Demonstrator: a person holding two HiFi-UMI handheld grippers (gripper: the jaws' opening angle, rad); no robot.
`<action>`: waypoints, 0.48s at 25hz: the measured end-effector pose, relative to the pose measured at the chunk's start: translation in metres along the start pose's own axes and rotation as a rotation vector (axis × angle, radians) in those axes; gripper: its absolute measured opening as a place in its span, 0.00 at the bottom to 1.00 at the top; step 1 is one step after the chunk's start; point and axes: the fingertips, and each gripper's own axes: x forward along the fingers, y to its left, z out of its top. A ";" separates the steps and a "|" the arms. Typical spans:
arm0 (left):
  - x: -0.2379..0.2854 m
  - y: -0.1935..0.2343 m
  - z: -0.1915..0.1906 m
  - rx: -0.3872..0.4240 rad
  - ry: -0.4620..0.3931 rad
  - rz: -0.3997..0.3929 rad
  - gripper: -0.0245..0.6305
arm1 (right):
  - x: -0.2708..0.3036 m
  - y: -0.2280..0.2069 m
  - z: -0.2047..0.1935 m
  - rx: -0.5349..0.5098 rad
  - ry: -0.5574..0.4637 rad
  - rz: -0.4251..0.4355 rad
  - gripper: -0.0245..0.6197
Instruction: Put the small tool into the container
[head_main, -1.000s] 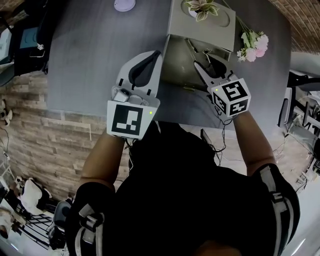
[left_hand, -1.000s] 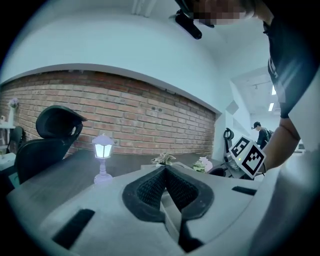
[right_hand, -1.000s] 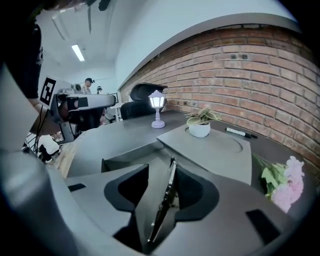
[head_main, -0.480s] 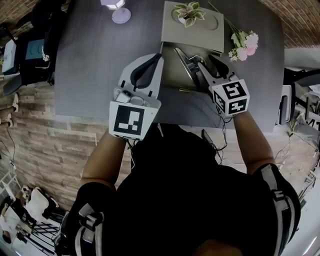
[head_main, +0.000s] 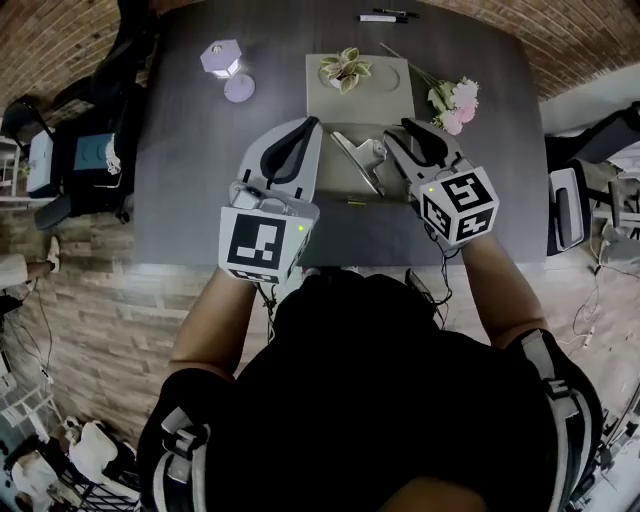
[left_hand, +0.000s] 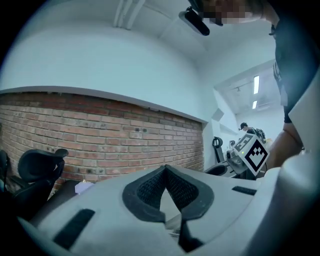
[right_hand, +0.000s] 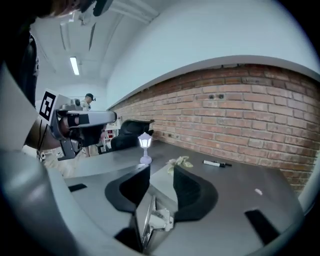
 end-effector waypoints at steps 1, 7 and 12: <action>-0.001 -0.002 0.006 0.002 -0.008 -0.004 0.05 | -0.006 0.001 0.010 -0.006 -0.025 -0.006 0.25; -0.003 -0.015 0.045 0.058 -0.063 -0.026 0.05 | -0.047 -0.001 0.066 -0.063 -0.173 -0.080 0.11; -0.004 -0.026 0.075 0.096 -0.117 -0.047 0.05 | -0.082 -0.006 0.101 -0.091 -0.301 -0.145 0.04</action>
